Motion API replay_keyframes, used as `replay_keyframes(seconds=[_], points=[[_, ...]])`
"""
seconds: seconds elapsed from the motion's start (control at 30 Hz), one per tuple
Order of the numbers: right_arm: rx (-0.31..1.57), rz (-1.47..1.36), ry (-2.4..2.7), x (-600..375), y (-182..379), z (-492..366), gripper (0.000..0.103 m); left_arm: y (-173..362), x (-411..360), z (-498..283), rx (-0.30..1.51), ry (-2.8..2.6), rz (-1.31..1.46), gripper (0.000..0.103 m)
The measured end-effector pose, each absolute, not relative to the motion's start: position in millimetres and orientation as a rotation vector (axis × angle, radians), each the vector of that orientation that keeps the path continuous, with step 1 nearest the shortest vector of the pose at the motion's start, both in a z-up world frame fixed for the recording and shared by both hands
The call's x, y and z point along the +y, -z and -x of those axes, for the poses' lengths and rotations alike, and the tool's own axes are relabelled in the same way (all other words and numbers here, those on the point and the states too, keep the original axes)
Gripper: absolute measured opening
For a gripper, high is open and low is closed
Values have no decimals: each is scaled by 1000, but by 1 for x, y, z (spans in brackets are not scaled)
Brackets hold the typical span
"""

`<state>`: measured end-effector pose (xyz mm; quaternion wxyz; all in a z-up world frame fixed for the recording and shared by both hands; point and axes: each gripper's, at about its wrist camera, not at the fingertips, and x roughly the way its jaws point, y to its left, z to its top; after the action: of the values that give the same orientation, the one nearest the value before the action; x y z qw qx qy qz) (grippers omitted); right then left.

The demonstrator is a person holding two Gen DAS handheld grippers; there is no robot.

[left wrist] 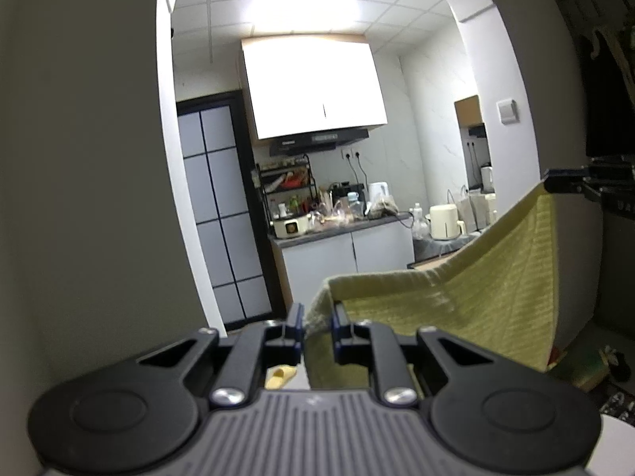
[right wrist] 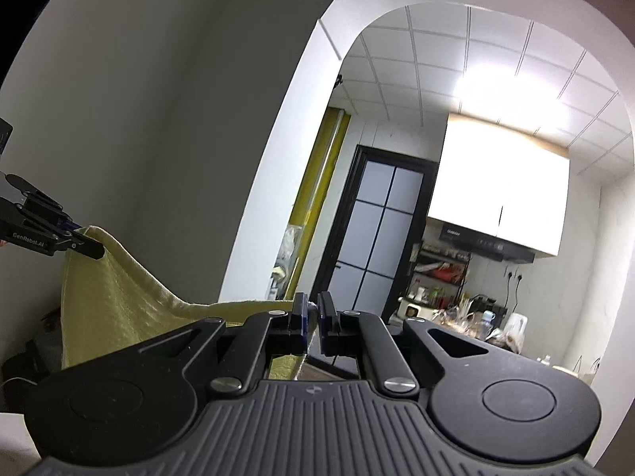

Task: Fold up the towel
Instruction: 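Raise both grippers holding the towel corners to let it hang open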

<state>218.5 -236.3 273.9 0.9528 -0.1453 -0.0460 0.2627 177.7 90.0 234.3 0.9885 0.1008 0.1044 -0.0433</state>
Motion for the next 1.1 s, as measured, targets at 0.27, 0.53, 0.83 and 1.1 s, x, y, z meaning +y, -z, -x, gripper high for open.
replay_keyframes(seconds=[0.27, 0.53, 0.83, 1.1], points=[[-28, 290, -533, -240, -248, -224, 6, -203, 93, -196, 267, 117, -172, 15], [49, 257, -557, -255, -219, -205, 6, -179, 98, -169, 322, 136, -138, 15], [59, 261, -571, -264, -212, -161, 6, -176, 97, -133, 320, 162, -101, 15], [65, 262, -577, -278, -215, -130, 6, -173, 91, -111, 332, 199, -80, 15]])
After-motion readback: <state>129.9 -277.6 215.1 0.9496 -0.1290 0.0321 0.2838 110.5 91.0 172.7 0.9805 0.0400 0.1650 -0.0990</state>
